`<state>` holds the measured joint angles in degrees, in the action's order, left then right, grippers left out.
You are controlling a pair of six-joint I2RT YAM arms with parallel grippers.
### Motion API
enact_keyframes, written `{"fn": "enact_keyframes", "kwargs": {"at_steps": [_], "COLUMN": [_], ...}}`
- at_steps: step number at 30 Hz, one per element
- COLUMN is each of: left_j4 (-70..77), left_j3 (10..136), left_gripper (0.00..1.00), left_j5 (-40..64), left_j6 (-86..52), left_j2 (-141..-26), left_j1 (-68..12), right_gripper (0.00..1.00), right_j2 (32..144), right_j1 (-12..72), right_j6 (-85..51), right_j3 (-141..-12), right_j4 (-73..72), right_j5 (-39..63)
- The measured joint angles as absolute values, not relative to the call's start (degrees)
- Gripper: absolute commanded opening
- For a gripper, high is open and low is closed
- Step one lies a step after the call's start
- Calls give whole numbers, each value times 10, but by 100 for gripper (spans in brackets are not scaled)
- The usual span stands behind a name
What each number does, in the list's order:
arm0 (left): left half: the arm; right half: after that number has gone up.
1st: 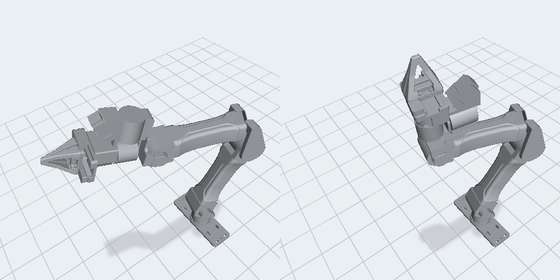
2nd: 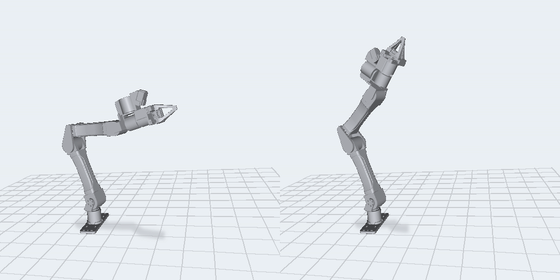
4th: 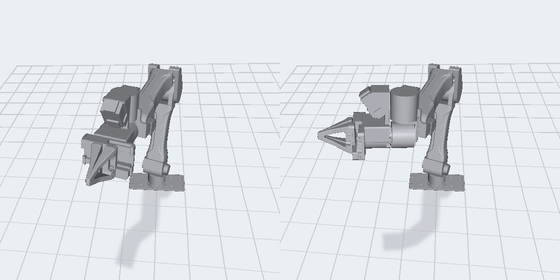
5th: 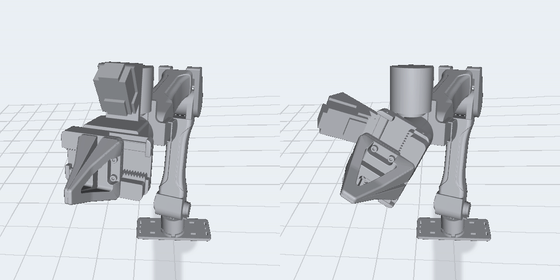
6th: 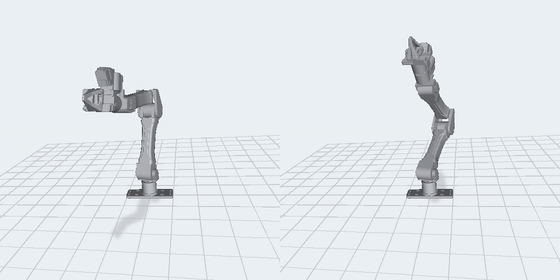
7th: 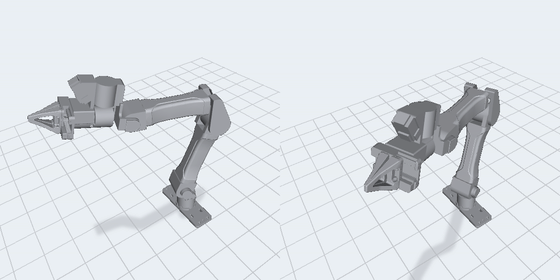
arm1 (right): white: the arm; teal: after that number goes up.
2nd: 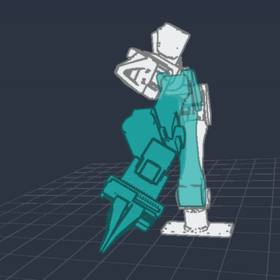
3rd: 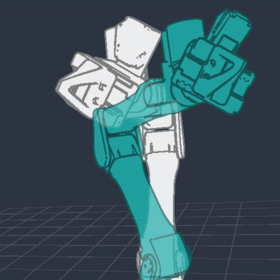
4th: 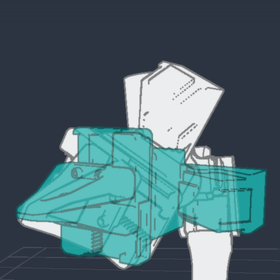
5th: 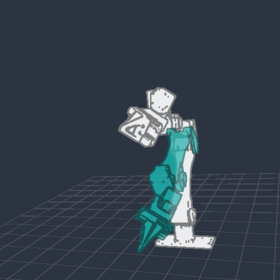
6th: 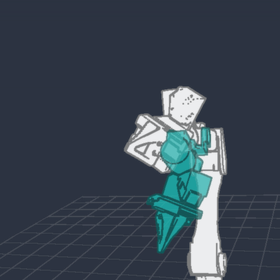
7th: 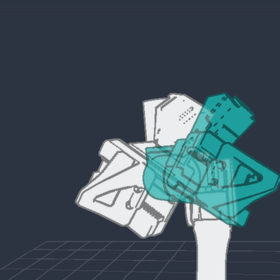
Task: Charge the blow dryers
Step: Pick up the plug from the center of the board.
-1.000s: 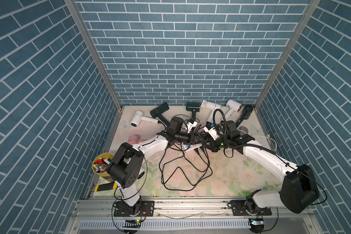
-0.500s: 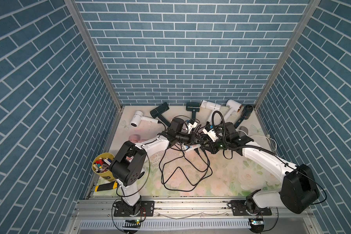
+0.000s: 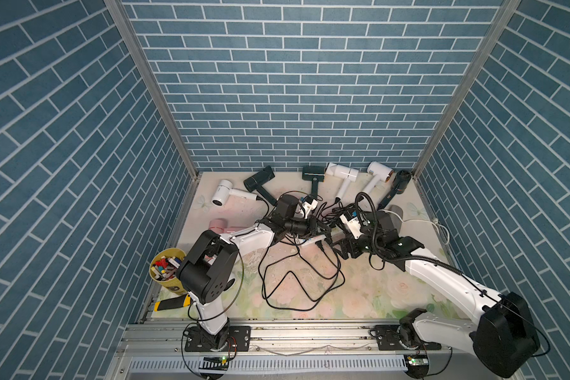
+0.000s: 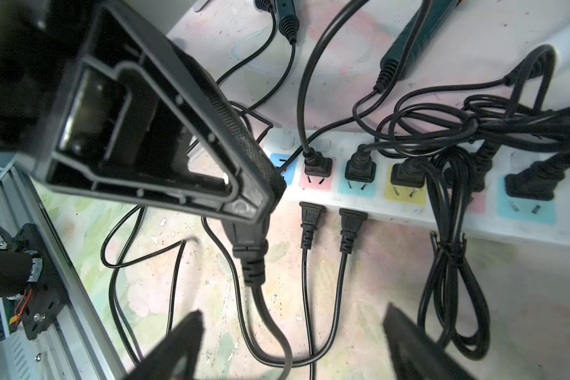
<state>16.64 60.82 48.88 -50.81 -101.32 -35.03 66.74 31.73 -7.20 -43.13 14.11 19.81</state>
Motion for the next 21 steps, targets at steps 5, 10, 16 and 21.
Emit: {"fn": "enact_keyframes", "kwargs": {"at_steps": [5, 10, 16, 21], "left_j4": [220, 259, 274, 274], "left_j3": [600, 591, 585, 583], "left_gripper": [18, 18, 18, 18], "left_j5": [488, 486, 480, 477], "left_j6": [-576, -633, -659, -665], "left_j2": [-1014, -1014, -1014, -1014], "left_j1": [-350, -350, -349, -348], "right_gripper": [99, 99, 84, 56], "right_j2": [656, 654, 652, 643], "right_j1": [317, 318, 319, 320], "right_j6": [-97, -117, -117, -119], "right_j3": [-396, -340, -300, -287], "right_j4": [82, 8, -61, -109], "right_j5": [178, 141, 135, 172]}}
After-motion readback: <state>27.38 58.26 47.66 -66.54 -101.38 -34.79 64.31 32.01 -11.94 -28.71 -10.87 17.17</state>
